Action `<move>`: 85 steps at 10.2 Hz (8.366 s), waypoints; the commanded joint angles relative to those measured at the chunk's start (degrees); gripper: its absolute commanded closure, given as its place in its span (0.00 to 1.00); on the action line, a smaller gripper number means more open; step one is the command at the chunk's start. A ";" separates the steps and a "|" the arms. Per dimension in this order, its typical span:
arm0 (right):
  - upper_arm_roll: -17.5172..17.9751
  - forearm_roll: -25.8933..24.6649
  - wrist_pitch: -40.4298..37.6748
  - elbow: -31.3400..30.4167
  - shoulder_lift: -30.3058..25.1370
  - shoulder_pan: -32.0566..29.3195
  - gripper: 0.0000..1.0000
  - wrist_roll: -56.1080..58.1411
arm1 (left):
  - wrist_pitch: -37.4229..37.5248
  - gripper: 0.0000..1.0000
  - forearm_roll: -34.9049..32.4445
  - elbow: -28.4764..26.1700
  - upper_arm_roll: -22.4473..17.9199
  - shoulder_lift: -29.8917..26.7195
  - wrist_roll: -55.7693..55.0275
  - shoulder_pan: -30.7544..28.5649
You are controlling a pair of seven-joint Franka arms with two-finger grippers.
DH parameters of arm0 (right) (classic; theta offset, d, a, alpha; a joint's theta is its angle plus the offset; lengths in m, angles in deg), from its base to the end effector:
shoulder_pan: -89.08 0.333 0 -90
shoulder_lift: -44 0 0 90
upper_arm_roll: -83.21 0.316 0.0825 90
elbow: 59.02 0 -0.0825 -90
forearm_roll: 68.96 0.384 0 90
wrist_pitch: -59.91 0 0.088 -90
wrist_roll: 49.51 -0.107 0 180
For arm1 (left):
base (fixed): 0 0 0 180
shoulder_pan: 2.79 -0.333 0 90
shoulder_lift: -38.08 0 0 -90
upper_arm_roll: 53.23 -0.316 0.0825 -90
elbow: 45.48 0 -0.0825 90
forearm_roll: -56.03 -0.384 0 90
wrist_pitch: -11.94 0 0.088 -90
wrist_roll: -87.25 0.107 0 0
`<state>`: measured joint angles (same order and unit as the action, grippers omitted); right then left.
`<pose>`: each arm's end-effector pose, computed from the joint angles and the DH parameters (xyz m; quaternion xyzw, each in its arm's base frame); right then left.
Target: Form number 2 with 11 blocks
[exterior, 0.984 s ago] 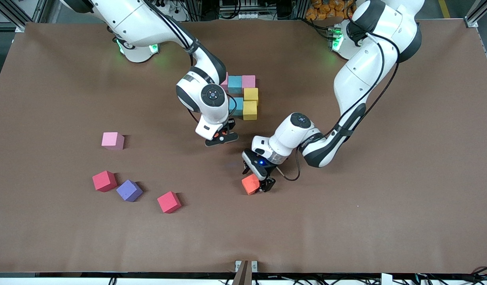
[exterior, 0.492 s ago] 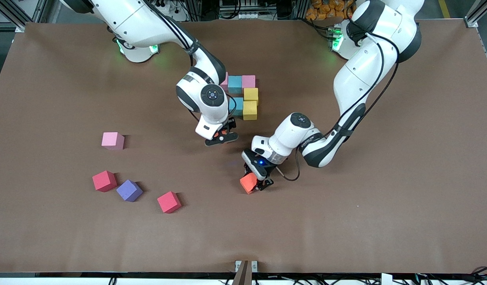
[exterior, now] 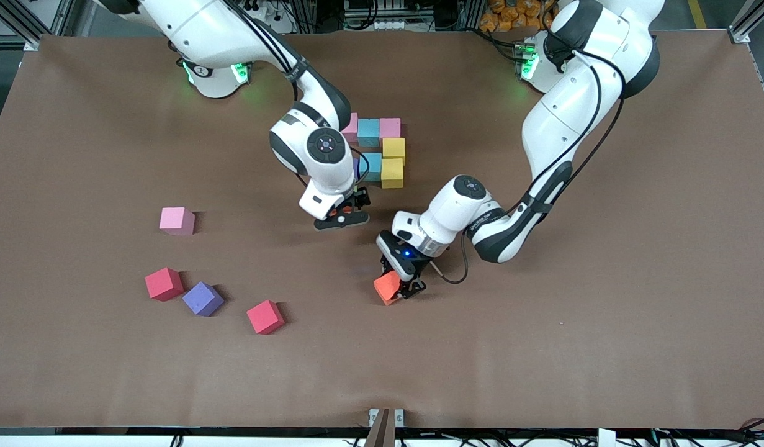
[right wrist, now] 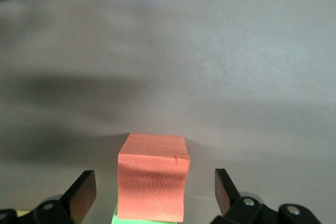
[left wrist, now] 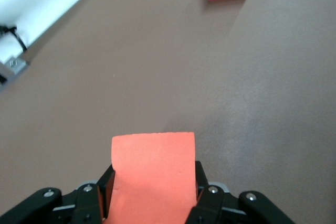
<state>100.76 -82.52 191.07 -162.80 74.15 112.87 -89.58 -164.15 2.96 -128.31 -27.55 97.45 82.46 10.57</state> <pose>0.4998 0.4134 0.2604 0.9974 0.0712 0.0017 0.0143 0.5917 -0.4491 0.1822 0.7814 -0.5139 0.3417 0.0932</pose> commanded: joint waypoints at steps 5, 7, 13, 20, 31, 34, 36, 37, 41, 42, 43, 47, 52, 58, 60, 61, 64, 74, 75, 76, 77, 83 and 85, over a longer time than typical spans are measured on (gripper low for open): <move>1.34 2.66 -8.81 -0.20 -6.78 -15.14 0.00 6.96 | -18.66 1.00 -4.15 -2.78 -4.58 -0.31 -0.66 3.34; 0.99 2.75 -6.80 1.12 -5.28 -20.24 0.00 22.43 | -25.05 1.00 -4.23 -4.44 -4.58 -0.49 -3.63 3.51; -4.19 1.78 -1.28 12.02 6.41 -23.43 0.00 55.60 | -25.72 1.00 -3.46 -8.94 -2.49 -3.39 -8.48 3.68; -8.41 2.13 2.61 12.02 8.34 -24.49 0.00 66.08 | 18.45 1.00 22.74 -6.90 9.46 -16.20 -8.75 3.78; -10.70 2.66 9.30 11.50 10.81 -25.81 0.00 71.28 | 50.06 0.99 45.51 -12.97 11.86 -28.88 42.17 -3.34; -10.61 2.92 9.12 11.58 10.64 -25.81 0.00 70.66 | 36.93 0.99 45.42 -18.75 11.76 -27.21 46.95 -2.29; -10.26 3.10 8.60 11.84 10.11 -25.72 0.00 70.75 | 30.47 0.99 45.51 -22.19 11.85 -26.77 51.35 -1.94; -10.17 4.93 8.42 11.85 9.85 -25.55 0.00 70.84 | 30.37 0.99 45.51 -22.72 11.76 -26.68 55.46 -1.59; -10.08 6.53 8.42 11.41 9.93 -25.19 0.00 70.93 | 19.57 0.99 45.86 -26.86 11.76 -24.22 58.75 -1.59; -10.08 6.53 8.51 10.80 10.10 -25.19 0.00 71.01 | 17.81 0.99 45.86 -26.95 11.76 -23.09 58.75 -1.59; -10.08 6.53 8.59 10.53 10.19 -25.37 0.00 71.19 | 15.97 0.99 45.86 -26.95 11.68 -22.29 58.75 -1.50; -10.08 6.53 9.03 9.65 10.37 -25.72 0.00 71.10 | 7.36 0.99 46.21 -28.26 10.72 -18.86 58.58 0.17; -10.08 6.44 8.86 9.21 10.20 -25.11 1.00 70.84 | 3.04 0.99 46.92 -28.18 8.86 -16.49 58.67 2.19; -7.63 6.35 5.70 10.09 8.88 -24.05 1.00 63.81 | -1.45 0.99 46.66 -28.18 8.78 -14.55 58.75 2.19; -7.62 6.35 5.69 10.09 8.79 -24.14 1.00 63.81 | -1.63 0.99 46.31 -27.92 8.78 -14.11 58.84 2.19; -7.62 6.35 5.69 10.00 8.79 -24.14 1.00 63.81 | -1.63 0.99 46.22 -27.74 8.78 -13.85 59.36 2.19; -7.62 6.35 5.69 10.00 8.79 -24.14 1.00 63.72 | -1.63 0.99 46.13 -27.83 8.78 -13.41 61.65 2.54; -7.54 6.35 5.08 10.00 8.70 -24.05 1.00 63.28 | -3.47 0.96 48.06 -26.33 8.60 -11.30 62.88 3.42; -7.54 6.35 4.99 10.00 8.70 -24.05 1.00 63.28 | -3.56 0.96 48.06 -26.25 8.43 -11.30 62.88 3.42; -7.54 6.35 4.99 10.00 8.70 -24.05 1.00 63.28 | -3.65 0.95 48.06 -26.33 8.42 -11.30 62.88 3.42; -7.54 6.35 4.99 10.00 8.70 -24.05 1.00 63.28 | -3.65 0.93 47.97 -26.33 8.42 -11.30 62.88 3.42; -7.45 6.35 4.99 10.00 8.70 -24.05 1.00 63.19 | -3.65 0.71 47.97 -26.25 8.42 -11.30 62.88 3.42; -7.45 6.35 4.99 10.00 8.70 -24.05 1.00 62.93 | -3.65 0.41 47.97 -26.25 8.42 -11.30 62.88 3.42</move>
<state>93.05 -76.78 197.03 -152.34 84.00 88.88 -25.78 -166.80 48.95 -155.33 -18.61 85.80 143.32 12.97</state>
